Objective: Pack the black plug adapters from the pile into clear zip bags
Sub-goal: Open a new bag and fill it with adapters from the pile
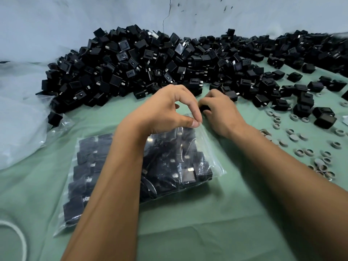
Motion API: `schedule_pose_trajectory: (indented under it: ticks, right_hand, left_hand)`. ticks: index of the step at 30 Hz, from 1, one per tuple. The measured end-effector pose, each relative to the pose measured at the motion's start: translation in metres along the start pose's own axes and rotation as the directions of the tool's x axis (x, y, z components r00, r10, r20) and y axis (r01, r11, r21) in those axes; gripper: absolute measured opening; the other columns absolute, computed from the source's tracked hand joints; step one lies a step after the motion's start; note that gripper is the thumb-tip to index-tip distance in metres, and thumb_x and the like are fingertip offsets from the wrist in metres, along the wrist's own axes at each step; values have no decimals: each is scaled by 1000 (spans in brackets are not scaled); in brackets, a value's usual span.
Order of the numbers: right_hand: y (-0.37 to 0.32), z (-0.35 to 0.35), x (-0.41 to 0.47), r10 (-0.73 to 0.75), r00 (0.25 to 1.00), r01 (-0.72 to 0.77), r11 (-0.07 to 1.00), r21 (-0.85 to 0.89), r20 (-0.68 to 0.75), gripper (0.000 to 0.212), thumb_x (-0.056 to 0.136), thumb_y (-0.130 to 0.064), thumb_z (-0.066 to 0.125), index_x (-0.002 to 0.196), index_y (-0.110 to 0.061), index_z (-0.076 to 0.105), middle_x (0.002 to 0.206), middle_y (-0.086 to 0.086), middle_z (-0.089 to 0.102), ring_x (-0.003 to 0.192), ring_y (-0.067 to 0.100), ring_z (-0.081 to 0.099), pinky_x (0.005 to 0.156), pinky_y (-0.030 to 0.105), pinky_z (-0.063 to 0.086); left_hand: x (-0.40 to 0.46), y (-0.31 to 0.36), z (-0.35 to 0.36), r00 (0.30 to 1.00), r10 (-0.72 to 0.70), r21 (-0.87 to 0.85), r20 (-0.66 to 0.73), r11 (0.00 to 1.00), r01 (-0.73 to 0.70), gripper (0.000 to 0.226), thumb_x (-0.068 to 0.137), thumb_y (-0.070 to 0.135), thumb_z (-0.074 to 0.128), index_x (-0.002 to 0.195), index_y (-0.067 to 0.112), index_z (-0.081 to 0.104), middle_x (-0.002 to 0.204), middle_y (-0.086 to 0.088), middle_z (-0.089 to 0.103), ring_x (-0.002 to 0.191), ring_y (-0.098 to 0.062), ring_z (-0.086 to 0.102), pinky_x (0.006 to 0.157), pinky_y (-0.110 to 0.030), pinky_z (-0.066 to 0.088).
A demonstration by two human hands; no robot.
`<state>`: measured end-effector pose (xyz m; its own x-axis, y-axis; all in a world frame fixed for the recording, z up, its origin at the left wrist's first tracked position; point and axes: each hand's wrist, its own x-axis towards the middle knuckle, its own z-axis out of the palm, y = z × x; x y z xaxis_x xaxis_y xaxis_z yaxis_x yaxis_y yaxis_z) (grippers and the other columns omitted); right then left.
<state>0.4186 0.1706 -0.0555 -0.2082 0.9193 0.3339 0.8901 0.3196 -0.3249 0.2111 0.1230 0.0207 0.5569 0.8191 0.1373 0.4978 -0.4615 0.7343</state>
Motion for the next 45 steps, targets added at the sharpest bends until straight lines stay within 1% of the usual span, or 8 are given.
schedule_pose_trajectory:
  ticks: [6, 13, 19, 23, 29, 34, 38, 45]
  right_hand:
    - [-22, 6, -40, 272, 962, -184, 748, 638, -40, 31, 87, -31, 83, 113, -24, 70, 89, -4, 69, 76, 11, 64, 79, 32, 58]
    - [-24, 1, -61, 305, 949, -95, 519, 849, -80, 28, 85, -33, 83, 101, -16, 66, 82, 3, 66, 65, 8, 57, 62, 26, 48]
    - [-36, -5, -60, 83, 994, 15, 494, 870, -65, 18, 83, -22, 85, 95, -14, 73, 96, 16, 72, 85, 52, 67, 83, 67, 56]
    - [-31, -11, -63, 29, 999, -48, 468, 882, 39, 27, 84, -16, 86, 108, -15, 74, 105, 13, 76, 91, 55, 67, 83, 70, 55]
    - [-21, -19, -59, 47, 998, -62, 500, 864, 44, 25, 89, -6, 79, 112, -7, 71, 94, 17, 76, 58, 14, 67, 44, 21, 47]
    - [-25, -10, -59, 43, 999, -47, 618, 784, 26, 24, 82, -32, 88, 95, -20, 72, 83, -1, 78, 71, 27, 70, 66, 36, 56]
    - [-30, -5, -60, 13, 998, 33, 770, 637, -67, 20, 81, -45, 85, 74, -32, 73, 67, -22, 60, 60, 3, 45, 58, 16, 35]
    - [-38, -9, -63, -89, 995, 32, 634, 773, 32, 14, 95, -30, 76, 100, -17, 77, 90, 6, 78, 85, 32, 75, 79, 60, 58]
  left_hand:
    - [0, 2, 0, 1000, -6, 17, -10, 1000, 6, 14, 76, 20, 90, 83, 30, 81, 117, 6, 64, 116, -8, 59, 104, -40, 47]
    - [-2, 2, -1, 1000, -14, 41, -13, 999, 15, 13, 78, 21, 89, 84, 30, 81, 115, 8, 64, 115, -4, 58, 104, -37, 47]
    - [-1, 2, -1, 1000, -4, 68, -7, 998, 4, 12, 76, 24, 89, 85, 29, 82, 116, 7, 64, 117, -7, 57, 103, -46, 48]
    - [-2, 1, -2, 1000, -7, 61, -12, 998, 8, 12, 76, 23, 89, 86, 27, 82, 116, 7, 64, 117, -7, 57, 104, -46, 48]
    - [-3, 1, -2, 1000, 4, 43, -11, 999, -4, 12, 77, 23, 89, 86, 28, 82, 117, 6, 65, 118, -6, 57, 104, -40, 48]
    - [-4, 0, -3, 1000, 4, 27, -25, 1000, -3, 13, 77, 19, 90, 84, 27, 81, 116, 6, 66, 116, -4, 58, 102, -36, 48]
    - [-3, 1, -3, 1000, -3, 21, -19, 1000, 3, 16, 77, 18, 89, 82, 30, 80, 117, 5, 65, 116, -6, 58, 104, -39, 48]
    - [-3, 1, -2, 1000, -9, 27, -12, 1000, 10, 13, 77, 21, 89, 84, 28, 81, 117, 7, 64, 117, -6, 58, 104, -41, 48]
